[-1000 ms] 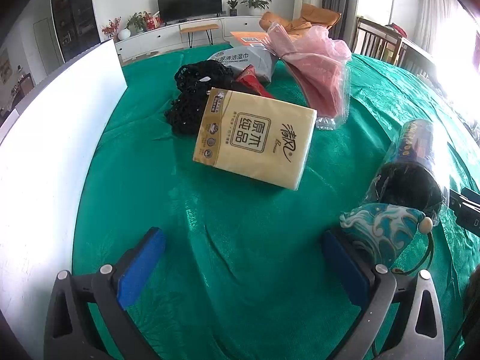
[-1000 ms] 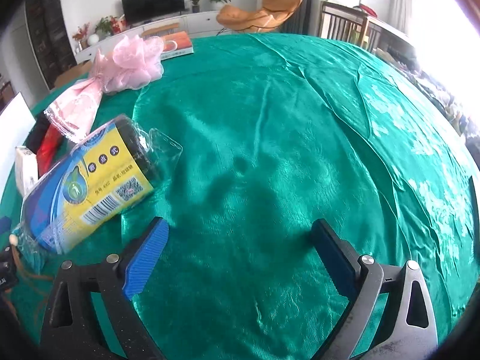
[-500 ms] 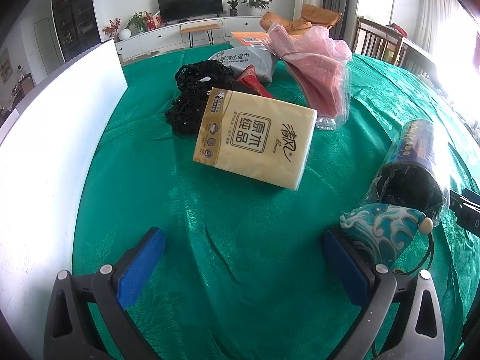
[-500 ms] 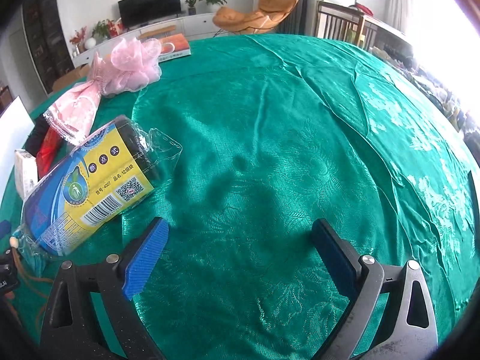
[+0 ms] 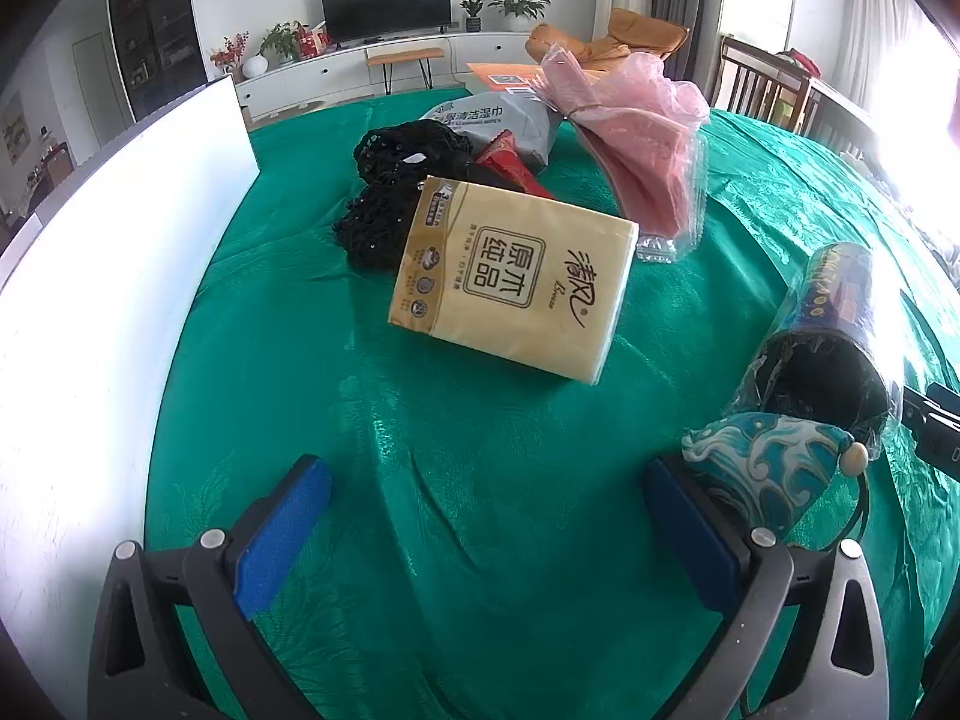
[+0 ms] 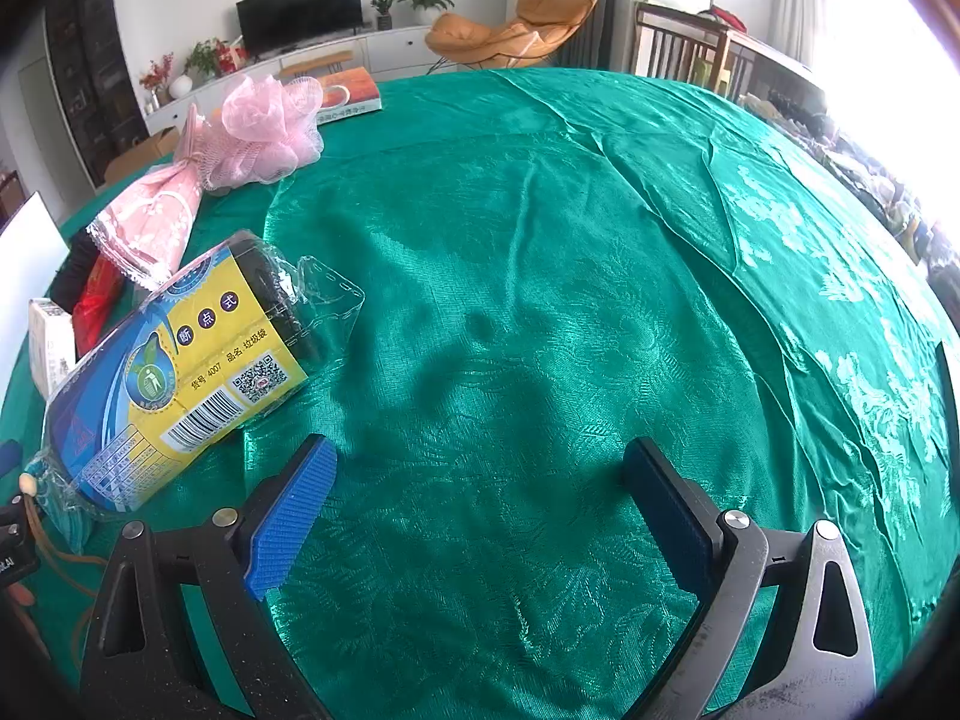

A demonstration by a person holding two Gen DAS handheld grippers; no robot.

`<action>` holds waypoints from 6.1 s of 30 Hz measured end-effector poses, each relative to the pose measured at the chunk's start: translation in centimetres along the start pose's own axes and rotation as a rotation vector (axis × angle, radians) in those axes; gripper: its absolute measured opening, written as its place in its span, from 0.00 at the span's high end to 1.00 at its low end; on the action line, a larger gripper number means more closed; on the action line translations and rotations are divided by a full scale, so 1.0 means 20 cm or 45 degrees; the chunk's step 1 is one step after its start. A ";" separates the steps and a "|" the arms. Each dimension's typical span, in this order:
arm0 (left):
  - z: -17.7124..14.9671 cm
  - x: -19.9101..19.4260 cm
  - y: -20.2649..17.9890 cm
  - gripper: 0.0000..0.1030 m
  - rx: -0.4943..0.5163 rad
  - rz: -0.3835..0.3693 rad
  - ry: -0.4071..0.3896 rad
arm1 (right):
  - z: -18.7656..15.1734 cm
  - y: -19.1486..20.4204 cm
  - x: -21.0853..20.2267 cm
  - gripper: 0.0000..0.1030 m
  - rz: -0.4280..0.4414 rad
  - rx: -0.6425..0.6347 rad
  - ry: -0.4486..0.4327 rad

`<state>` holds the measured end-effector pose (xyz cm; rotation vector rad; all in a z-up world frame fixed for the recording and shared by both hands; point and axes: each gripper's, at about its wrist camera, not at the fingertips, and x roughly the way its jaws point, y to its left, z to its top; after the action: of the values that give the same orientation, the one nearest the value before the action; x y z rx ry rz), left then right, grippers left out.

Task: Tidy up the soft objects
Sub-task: 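Move the left gripper toward the teal patterned pouch while the right gripper returns to the table, then lower the left gripper onto the yellow tissue pack and close it, then lift the tissue pack with the left gripper while the right gripper grasps the blue canister, then open the left gripper over the white bin while the right gripper drops the canister in, then move the right gripper past the cookie jar toward the teal pouch while the left returns to the table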

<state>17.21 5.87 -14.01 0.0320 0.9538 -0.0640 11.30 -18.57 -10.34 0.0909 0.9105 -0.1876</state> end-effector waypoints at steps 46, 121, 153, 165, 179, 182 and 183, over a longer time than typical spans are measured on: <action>-0.04 -0.05 0.24 0.01 -0.135 0.028 0.009 | 0.00 0.00 0.00 0.05 0.001 -0.001 0.001; 0.12 -1.27 0.99 0.23 -0.218 0.139 -0.217 | 0.77 0.73 -1.25 0.30 1.157 -0.373 0.322; -0.08 -1.27 0.66 0.00 -0.176 -0.172 -0.325 | -0.54 0.28 -0.64 0.15 0.624 -0.142 0.494; -0.12 -1.11 0.49 0.00 -0.087 -0.182 -0.230 | -0.21 0.39 -0.31 0.14 0.370 -0.221 0.227; -0.10 -0.88 0.22 0.00 0.044 -0.188 -0.098 | 0.46 0.13 0.34 0.15 0.170 -0.137 0.179; -0.10 -0.79 0.15 0.00 0.037 -0.198 -0.030 | 0.52 0.03 0.38 0.14 0.178 -0.080 0.167; -0.10 -0.76 0.14 0.00 0.036 -0.204 -0.015 | 0.51 -0.02 0.35 0.13 0.193 -0.061 0.166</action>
<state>6.88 9.37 -2.75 -0.0184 0.9424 -0.2251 23.31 -21.44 -9.57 0.1283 1.0330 -0.0187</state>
